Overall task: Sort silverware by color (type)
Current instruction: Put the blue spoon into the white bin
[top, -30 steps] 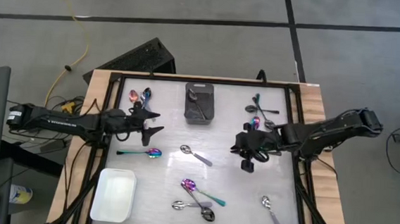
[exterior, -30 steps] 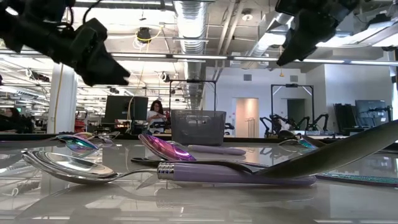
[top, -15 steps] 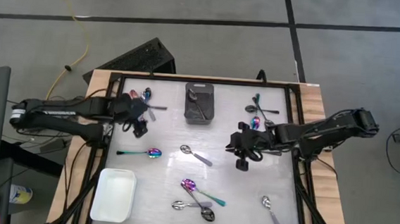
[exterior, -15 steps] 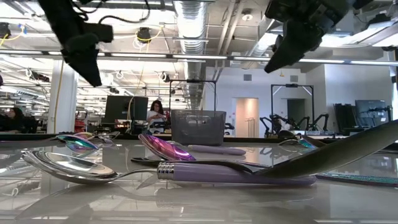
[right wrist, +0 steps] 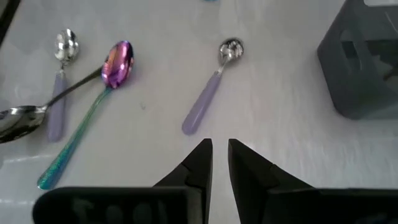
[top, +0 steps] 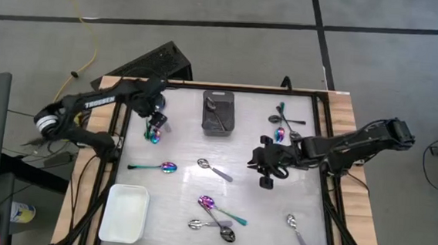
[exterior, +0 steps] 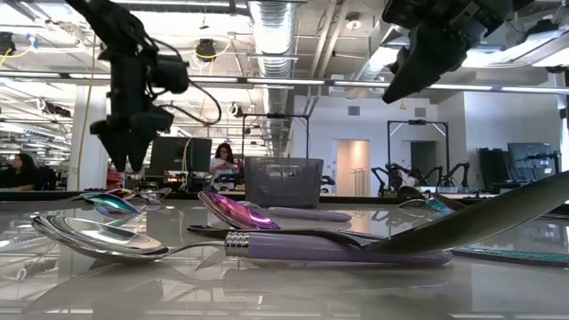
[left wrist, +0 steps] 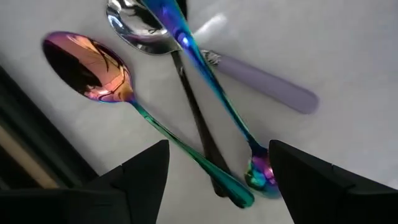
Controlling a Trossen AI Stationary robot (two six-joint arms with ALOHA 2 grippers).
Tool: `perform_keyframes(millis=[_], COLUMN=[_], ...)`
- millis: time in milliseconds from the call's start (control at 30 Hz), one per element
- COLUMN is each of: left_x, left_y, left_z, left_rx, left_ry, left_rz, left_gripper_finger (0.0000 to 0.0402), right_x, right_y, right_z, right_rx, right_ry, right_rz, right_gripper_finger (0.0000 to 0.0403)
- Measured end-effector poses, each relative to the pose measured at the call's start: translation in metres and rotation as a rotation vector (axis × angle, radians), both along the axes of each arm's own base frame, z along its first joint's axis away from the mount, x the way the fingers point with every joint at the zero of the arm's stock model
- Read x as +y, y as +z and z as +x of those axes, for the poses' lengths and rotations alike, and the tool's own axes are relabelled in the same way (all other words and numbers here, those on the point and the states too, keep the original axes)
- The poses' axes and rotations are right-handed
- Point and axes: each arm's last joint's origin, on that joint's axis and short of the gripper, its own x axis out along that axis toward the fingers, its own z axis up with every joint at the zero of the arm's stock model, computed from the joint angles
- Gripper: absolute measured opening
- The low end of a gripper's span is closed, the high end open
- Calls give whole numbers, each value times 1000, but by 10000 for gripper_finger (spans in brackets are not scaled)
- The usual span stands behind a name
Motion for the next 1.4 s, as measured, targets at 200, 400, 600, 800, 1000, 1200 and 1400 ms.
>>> perform_keyframes(millis=[200, 400, 600, 800, 1000, 1200, 1400], left_x=[8, 15, 19, 21, 21, 21, 21], left_y=[-13, -28, -42, -48, -48, -48, -47], left_z=[10, 19, 23, 24, 24, 24, 24], left_rx=[-31, 0, 39, 61, 70, 78, 71], left_ry=[-21, -13, -9, 0, 4, 2, -18], left_rz=[-31, -29, -50, -62, -56, -53, -54], left_gripper_finger=[256, 256, 254, 213, 138, 69, 17], right_x=[4, 3, 3, 3, 3, 3, 4], right_y=[0, 0, 0, 0, 0, 0, 0], right_z=[-1, -1, -1, -1, -1, -1, -1], right_rx=[1, 1, 0, 1, 0, 0, 1], right_ry=[34, 32, 48, 51, 62, 61, 63], right_rz=[-17, -19, -36, -38, -50, -49, -49], right_gripper_finger=[77, 77, 77, 77, 77, 77, 77])
